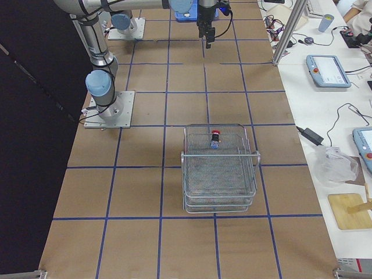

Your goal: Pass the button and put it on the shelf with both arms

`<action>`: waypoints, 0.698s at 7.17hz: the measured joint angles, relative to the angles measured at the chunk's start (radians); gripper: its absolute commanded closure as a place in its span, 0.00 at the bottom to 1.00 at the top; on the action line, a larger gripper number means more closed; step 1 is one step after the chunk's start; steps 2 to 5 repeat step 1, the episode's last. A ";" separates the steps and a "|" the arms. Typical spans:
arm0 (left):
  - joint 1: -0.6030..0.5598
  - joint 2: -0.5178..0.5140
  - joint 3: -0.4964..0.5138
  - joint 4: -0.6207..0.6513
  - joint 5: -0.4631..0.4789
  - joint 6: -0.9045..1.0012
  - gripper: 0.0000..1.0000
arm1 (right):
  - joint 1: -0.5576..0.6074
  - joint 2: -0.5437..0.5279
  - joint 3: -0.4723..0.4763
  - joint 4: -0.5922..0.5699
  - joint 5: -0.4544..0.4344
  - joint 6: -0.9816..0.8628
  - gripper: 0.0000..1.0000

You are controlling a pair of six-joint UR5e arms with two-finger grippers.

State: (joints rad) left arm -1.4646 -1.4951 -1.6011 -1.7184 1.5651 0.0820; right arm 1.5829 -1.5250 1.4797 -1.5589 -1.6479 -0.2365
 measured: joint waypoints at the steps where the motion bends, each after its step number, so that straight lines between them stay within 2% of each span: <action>1: 0.001 0.000 0.000 0.000 0.000 0.000 0.00 | 0.001 0.000 0.000 -0.006 0.003 0.066 0.00; 5: 0.001 0.000 0.000 0.000 0.000 0.000 0.00 | 0.001 0.000 0.000 -0.006 0.003 0.066 0.00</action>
